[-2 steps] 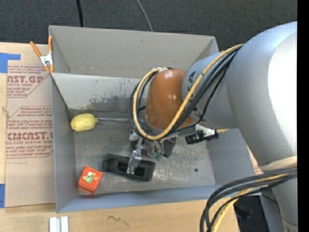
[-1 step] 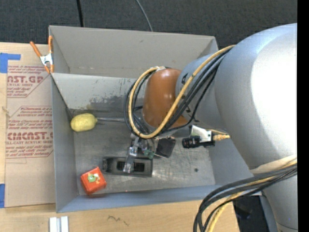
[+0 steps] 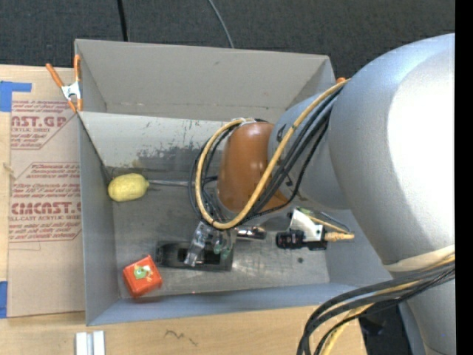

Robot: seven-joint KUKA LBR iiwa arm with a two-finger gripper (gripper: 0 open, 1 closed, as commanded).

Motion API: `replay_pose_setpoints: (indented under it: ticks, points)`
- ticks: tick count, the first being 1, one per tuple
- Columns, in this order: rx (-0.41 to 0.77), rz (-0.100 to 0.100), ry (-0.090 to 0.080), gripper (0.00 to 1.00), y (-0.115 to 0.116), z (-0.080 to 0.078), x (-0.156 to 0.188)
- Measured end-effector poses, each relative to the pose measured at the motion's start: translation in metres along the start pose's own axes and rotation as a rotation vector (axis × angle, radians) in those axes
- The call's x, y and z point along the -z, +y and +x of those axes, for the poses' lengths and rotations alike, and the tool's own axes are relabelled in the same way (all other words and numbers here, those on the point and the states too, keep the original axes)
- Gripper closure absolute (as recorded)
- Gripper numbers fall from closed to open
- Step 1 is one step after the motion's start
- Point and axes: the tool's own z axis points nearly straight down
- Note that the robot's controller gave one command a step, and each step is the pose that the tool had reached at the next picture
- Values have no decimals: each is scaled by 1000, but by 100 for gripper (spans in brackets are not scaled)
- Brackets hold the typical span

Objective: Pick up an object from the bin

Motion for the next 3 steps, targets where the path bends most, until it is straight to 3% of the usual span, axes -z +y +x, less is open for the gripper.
replay_pose_setpoints:
  ticks: [3]
  points:
    - [3,6,11,100,2,-4,0]
